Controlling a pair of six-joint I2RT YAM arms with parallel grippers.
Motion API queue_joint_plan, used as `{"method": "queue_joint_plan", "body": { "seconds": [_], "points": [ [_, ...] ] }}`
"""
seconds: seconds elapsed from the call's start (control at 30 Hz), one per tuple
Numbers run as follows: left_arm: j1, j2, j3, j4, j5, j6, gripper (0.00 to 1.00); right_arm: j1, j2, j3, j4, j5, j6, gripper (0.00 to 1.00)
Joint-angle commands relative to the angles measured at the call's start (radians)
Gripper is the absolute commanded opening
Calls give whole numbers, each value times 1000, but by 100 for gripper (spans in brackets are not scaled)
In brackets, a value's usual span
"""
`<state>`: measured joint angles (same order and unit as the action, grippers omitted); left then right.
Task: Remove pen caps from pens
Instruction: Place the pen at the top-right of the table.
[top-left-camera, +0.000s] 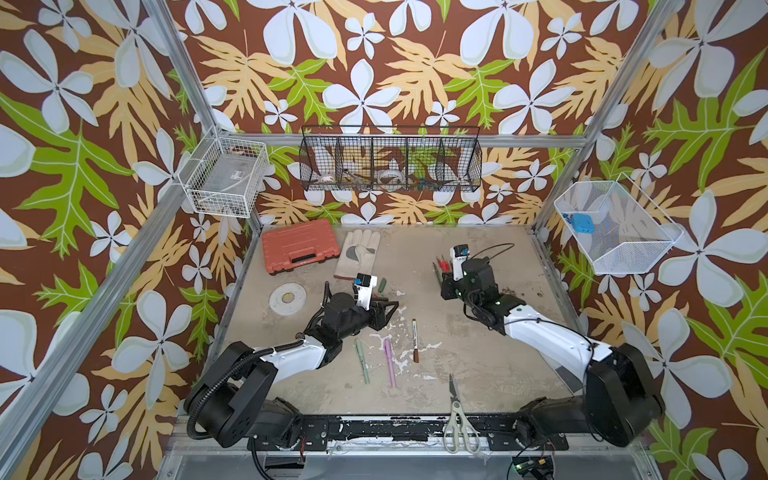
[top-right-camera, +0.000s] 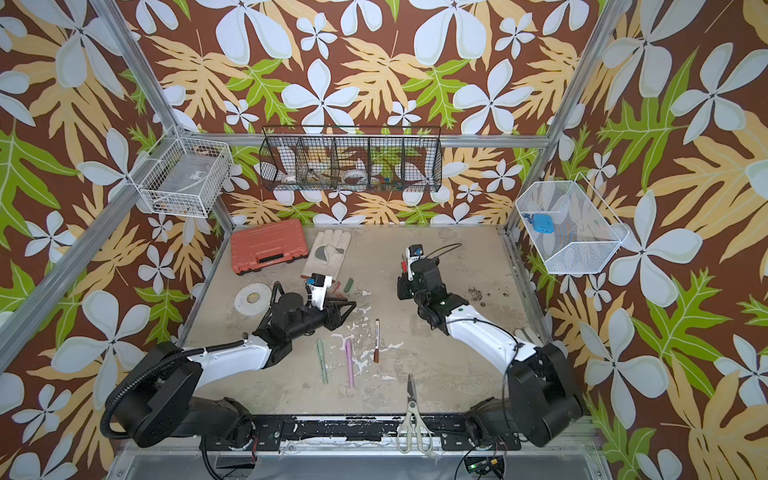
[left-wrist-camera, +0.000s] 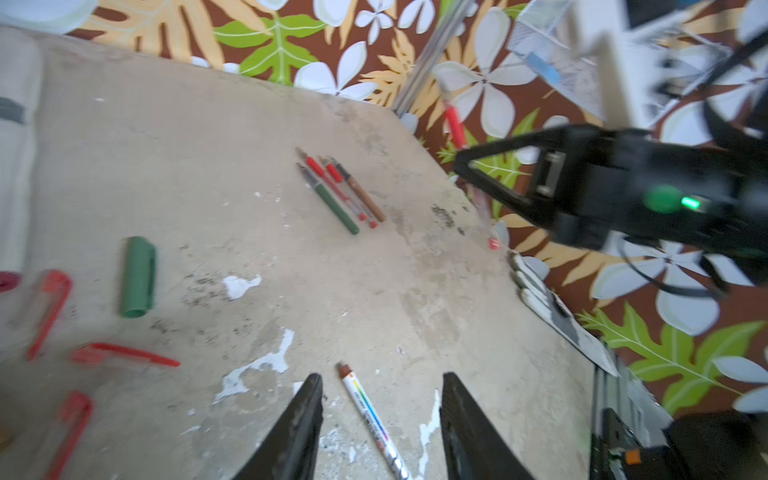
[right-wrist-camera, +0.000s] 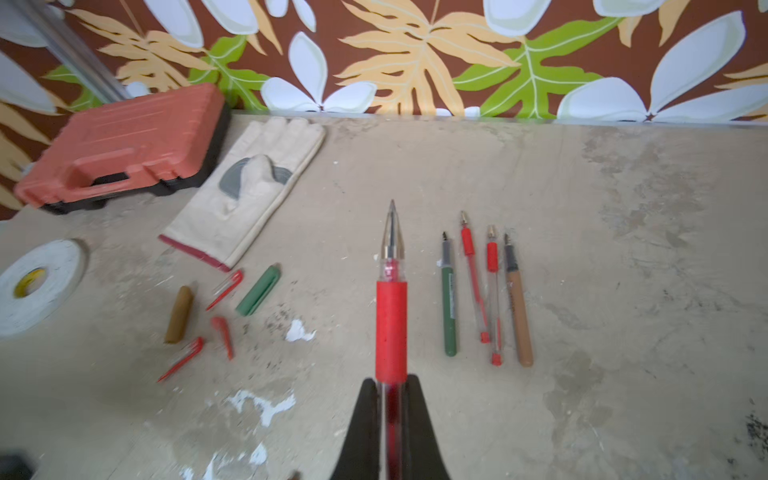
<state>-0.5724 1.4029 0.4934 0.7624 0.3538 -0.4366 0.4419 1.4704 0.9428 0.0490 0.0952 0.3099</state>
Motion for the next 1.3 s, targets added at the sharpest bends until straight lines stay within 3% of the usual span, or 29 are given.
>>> {"method": "queue_joint_plan", "body": {
  "seconds": [0.0,0.43,0.67,0.87,1.07,1.27],
  "points": [
    [-10,3,3,111,106,4,48,-62,108,109,-137,26,9,0],
    [-43,-23,4,132,169,12,49,-242,460,366,-277,52,-90,0],
    [-57,-13,13,114,168,32,50,-253,581,482,-321,42,-179,0],
    [-58,-19,20,103,167,25,50,-259,635,548,-359,63,-172,2],
    [-58,-30,16,93,158,29,50,-273,686,585,-383,6,-181,4],
    [-59,-29,16,95,160,25,50,-275,706,570,-378,-31,-172,19]
  ]
}}
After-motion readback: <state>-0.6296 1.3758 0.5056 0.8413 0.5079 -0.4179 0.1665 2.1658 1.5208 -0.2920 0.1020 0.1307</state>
